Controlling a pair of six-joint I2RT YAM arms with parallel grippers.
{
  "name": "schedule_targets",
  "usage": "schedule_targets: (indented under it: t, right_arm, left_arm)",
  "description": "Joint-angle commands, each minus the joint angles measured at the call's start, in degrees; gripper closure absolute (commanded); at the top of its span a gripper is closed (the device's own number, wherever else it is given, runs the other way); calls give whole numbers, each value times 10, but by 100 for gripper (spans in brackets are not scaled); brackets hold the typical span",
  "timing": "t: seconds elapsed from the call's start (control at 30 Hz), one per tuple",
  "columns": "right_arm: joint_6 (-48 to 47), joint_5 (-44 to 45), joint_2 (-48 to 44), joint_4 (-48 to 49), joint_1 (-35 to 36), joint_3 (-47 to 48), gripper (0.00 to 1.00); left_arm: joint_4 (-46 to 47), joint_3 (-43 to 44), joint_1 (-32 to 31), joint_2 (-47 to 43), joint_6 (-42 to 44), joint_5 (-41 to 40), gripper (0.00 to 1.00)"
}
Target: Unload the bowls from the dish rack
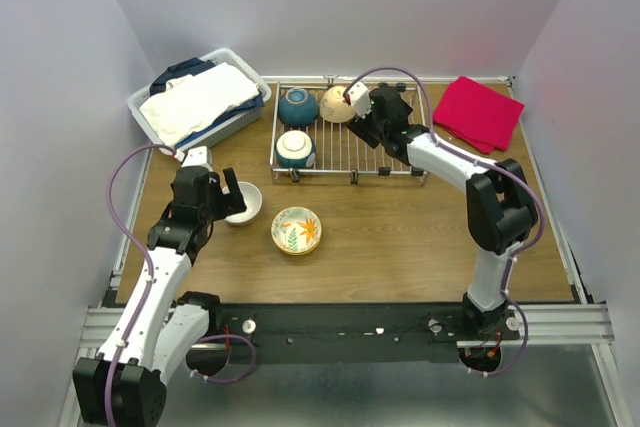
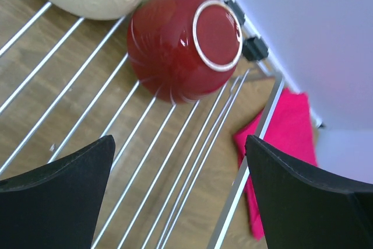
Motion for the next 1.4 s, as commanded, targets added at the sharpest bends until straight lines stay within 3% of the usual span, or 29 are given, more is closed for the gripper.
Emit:
schedule_targets:
  t: [0.0, 0.63, 1.13, 1.23, 1.37]
  right_arm:
    - [-109, -24, 39, 70, -8, 27, 0]
    - [-220, -18, 195, 147, -13, 102, 0]
    - [-246, 1, 246, 210, -14, 92, 0]
    - [-252, 3, 244, 218, -14, 84, 4]
    - [-244, 7, 231, 206, -14, 84, 18]
  left_arm:
    - [24, -2, -7, 4, 21, 1, 1]
    - [30, -5, -13, 15, 22, -8, 1]
    - [31, -6, -18, 17, 23, -9, 1]
    - [32, -7, -19, 15, 22, -9, 1]
    - [32, -7, -19, 13, 23, -9, 1]
